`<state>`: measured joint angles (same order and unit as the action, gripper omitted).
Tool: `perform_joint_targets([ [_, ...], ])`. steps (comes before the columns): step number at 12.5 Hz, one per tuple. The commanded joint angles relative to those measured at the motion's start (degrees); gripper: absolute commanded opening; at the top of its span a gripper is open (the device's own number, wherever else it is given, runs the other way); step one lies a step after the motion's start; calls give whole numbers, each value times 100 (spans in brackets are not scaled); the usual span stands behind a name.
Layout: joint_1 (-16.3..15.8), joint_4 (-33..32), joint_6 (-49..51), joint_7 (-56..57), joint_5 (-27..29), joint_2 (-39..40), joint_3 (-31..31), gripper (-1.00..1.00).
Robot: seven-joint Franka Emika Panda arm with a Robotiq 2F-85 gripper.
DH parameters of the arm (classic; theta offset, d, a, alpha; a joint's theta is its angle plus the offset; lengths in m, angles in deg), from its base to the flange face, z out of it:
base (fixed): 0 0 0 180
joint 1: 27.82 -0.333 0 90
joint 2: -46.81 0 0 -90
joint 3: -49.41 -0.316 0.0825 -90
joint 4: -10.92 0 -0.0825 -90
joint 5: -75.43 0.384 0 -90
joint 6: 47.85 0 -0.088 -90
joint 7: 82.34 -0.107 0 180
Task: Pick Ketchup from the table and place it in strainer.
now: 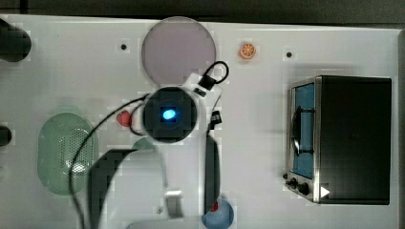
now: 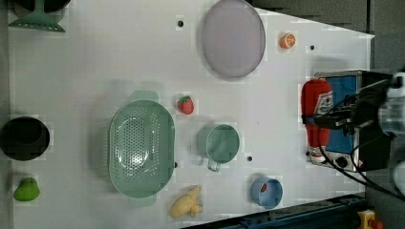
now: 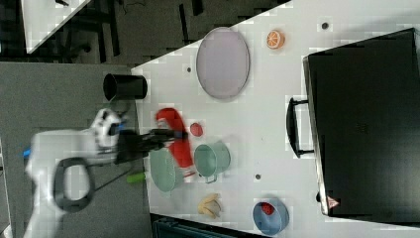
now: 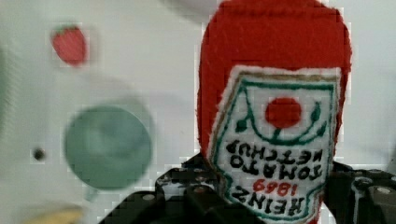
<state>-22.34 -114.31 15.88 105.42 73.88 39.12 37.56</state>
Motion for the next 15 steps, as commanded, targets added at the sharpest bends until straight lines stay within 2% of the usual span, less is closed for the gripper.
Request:
perform_joint_targets([
  [1, -233, 83, 233, -1203, 413, 139, -676, 22],
  [5, -315, 193, 61, -3022, 626, 408, -1679, 22],
  [9, -355, 194, -1173, -4673, 628, 1235, -2532, 22],
  [12, -447, 188, -2194, -5359, 557, 2096, -2900, 22],
  [14, -604, 178, -2735, -5549, 452, 2635, -2915, 22],
  [15, -667, 178, -2993, -5616, 367, 2880, -2876, 31],
])
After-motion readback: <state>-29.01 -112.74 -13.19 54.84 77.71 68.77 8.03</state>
